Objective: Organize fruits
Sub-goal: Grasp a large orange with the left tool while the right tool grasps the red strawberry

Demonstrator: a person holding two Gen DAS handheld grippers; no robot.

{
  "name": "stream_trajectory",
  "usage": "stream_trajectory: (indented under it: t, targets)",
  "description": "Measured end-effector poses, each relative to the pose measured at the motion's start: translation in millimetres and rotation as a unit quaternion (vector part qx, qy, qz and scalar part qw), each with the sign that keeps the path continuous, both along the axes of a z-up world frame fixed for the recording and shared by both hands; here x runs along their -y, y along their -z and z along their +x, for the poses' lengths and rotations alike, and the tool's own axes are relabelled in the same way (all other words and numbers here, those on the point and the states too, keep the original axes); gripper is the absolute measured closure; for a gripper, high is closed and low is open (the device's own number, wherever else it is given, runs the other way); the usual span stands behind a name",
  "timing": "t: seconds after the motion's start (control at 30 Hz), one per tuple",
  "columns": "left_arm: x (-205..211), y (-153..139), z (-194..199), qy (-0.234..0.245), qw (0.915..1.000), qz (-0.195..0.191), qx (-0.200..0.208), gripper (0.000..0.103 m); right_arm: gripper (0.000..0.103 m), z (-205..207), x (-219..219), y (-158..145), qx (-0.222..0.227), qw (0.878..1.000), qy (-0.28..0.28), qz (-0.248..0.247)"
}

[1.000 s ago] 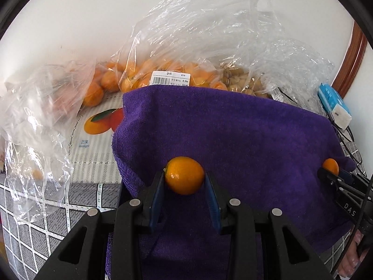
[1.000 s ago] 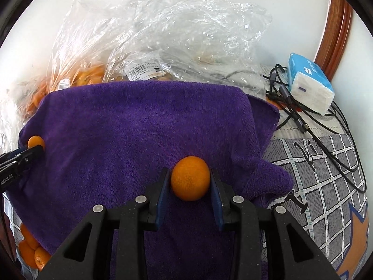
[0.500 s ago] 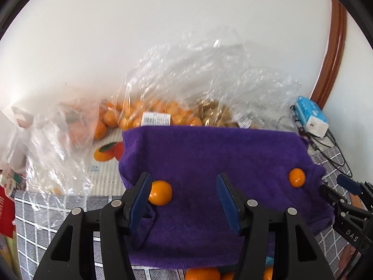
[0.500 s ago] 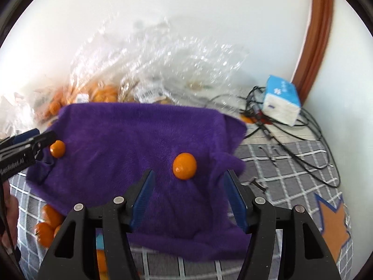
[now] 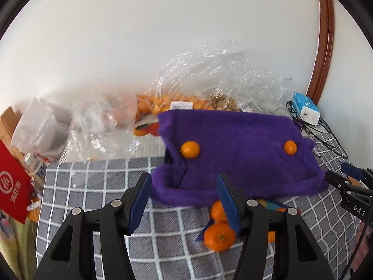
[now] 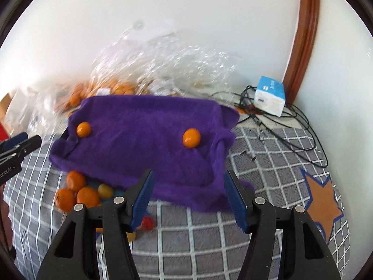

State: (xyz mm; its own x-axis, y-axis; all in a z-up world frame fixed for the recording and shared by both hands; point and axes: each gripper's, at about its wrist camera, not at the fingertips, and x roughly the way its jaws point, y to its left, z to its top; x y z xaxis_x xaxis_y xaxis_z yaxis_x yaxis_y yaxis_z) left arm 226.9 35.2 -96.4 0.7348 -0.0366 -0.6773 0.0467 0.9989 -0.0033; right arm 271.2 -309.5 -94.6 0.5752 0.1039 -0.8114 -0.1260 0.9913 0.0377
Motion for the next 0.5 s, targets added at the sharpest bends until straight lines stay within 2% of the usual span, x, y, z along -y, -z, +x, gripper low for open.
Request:
stream_trajectory:
  t: [0.1, 0.2, 0.37, 0.5]
  targets:
    - [-16, 12, -18, -0.014, 0.9996, -0.021, -0.011, 0.047, 0.042, -13, -3, 7, -0.006, 1.000, -0.010, 0.014]
    - [-28, 29, -31, -0.032, 0.9989, -0.026, -0.023, 0.047, 0.042, -25, -6, 18, -0.013, 0.999, -0.021, 0.022]
    - [-41, 59, -50, -0.053, 0.9971, -0.037, -0.041, 0.048, 0.060, -43, -18, 40, -0.018, 0.998, -0.055, 0.027]
    - [-47, 77, -62, -0.062, 0.9958, -0.046, -0.048, 0.048, 0.068, -44, -26, 57, -0.031, 0.996, -0.073, 0.035]
